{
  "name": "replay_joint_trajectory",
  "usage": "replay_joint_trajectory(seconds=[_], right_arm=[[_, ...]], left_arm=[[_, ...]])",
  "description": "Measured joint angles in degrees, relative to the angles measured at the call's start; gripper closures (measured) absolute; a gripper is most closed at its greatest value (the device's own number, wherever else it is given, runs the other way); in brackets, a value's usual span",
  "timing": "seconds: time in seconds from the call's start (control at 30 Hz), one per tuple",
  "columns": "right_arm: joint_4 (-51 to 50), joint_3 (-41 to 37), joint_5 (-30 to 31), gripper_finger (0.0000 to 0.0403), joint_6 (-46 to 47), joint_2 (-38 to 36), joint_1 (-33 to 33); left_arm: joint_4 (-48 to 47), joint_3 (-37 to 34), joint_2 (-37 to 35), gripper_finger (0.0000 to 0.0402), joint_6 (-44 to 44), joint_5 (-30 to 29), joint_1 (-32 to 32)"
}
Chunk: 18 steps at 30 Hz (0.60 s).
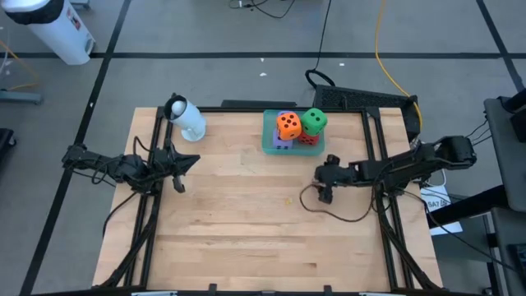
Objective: Pick & Place Dice
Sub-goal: Put the small red die into the bin
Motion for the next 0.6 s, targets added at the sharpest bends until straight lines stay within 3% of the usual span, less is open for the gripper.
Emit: replay_joint_trajectory(seconds=[0.33, 0.6], right_arm=[[8.8, -5.2, -2.8, 0.0157, -9.1, -0.1, 0.3], [14.9, -7.7, -4.4, 0.0198, -13.0, -0.1, -0.1]], left_arm=[[-0.2, 0.0, 0.0, 0.0382, -0.1, 0.0, 0.0], [-0.2, 0.0, 0.0, 0.0382, -0.3, 0.0, 0.0]])
